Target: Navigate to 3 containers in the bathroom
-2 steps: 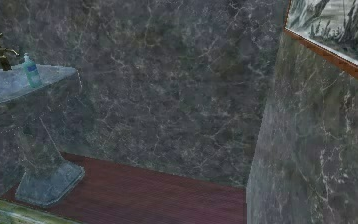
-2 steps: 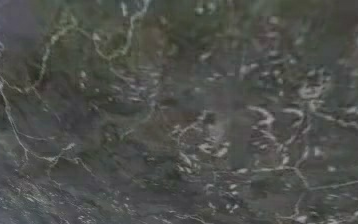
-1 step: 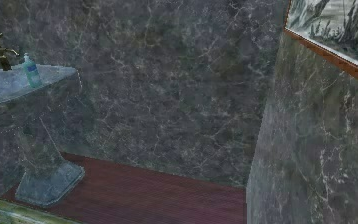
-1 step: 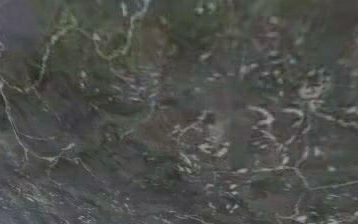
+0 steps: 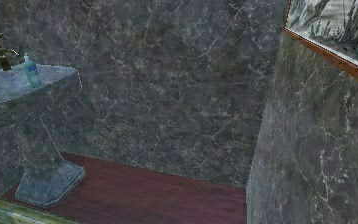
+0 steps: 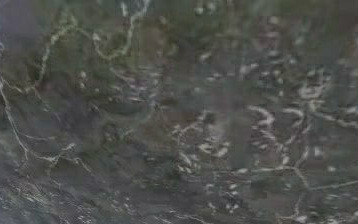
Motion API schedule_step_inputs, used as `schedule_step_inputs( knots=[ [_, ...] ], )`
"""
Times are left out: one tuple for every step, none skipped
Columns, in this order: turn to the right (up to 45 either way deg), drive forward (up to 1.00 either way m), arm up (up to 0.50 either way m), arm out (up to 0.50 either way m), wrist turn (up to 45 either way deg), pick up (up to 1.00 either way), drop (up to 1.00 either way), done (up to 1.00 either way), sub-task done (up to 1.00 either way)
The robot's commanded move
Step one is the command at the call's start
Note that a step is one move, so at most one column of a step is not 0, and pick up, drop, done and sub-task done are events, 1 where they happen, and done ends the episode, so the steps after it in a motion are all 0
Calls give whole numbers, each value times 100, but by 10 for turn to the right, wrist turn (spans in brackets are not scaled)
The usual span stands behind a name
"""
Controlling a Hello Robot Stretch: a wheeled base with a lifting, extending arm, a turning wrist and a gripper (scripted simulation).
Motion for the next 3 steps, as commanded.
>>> schedule_step_inputs(
  knots=[
    [0,60,0,0,0,0,0,0,0],
    [-90,0,0,0,0,0,0,0,0],
    [-30,0,0,0,0,0,0,0,0]
  ],
)
